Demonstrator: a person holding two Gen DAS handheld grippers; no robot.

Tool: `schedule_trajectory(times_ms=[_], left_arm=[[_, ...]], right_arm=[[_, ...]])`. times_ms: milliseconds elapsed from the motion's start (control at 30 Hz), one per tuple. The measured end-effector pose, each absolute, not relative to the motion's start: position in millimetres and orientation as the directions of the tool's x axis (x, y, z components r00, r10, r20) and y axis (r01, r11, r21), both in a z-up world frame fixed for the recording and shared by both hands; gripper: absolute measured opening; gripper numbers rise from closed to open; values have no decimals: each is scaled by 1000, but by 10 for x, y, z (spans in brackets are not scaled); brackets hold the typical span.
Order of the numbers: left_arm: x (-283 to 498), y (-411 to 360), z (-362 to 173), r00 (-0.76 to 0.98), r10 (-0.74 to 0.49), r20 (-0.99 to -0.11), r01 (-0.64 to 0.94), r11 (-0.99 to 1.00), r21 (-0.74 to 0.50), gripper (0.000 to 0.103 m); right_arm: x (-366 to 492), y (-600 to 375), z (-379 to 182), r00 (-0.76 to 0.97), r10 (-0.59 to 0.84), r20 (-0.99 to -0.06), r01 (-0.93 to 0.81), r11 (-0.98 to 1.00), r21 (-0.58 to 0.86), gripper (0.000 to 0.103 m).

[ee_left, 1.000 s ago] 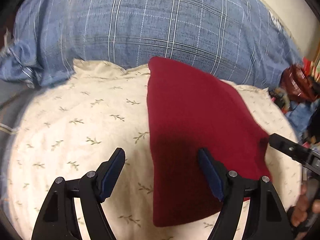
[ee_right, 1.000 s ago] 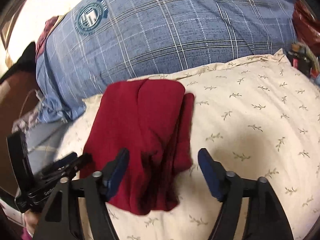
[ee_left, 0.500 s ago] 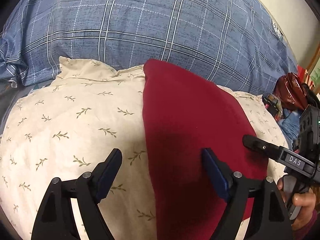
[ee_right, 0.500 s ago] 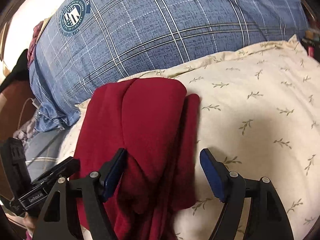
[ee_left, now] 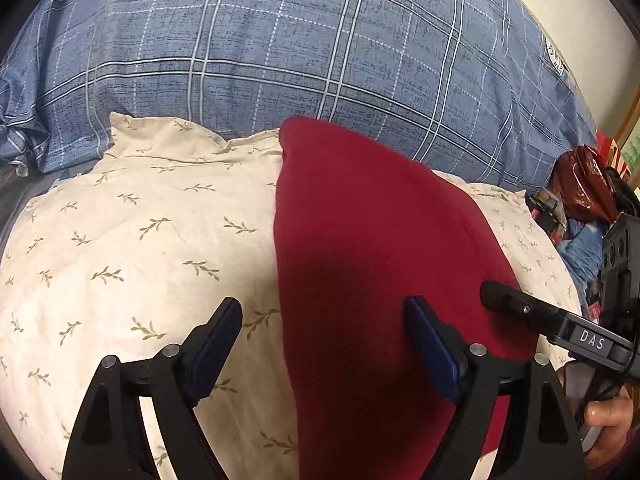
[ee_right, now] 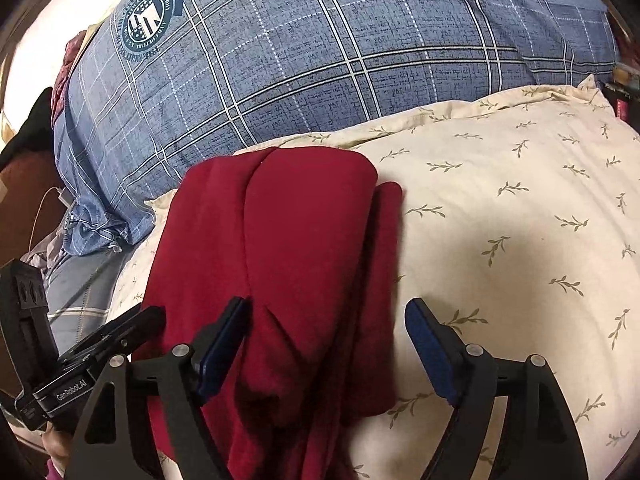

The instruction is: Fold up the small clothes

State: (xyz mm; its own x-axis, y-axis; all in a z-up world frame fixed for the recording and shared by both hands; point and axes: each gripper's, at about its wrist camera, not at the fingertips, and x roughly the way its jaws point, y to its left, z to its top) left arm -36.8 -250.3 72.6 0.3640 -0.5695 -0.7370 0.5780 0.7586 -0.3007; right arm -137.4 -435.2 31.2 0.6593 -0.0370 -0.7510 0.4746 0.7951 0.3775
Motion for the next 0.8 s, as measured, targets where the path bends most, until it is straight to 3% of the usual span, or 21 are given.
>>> schedule_trajectory(times_ms=[167,367,800], left_arm=[[-251,-2615,625,323,-584,-745,580,744,-333,91],[-112,-2726,540,287,-596,-750,571,735,-365,91],[-268,-2783,628,333,-584,-740,608,733,-305,66]], right_arm=[[-1308,-4425,242,676,18,-737,445,787,428,84],[-1206,-4441,187,698,61,-714,409,784,467,85],[-1146,-4227,332,690,-20,-723,393,850,351,48]])
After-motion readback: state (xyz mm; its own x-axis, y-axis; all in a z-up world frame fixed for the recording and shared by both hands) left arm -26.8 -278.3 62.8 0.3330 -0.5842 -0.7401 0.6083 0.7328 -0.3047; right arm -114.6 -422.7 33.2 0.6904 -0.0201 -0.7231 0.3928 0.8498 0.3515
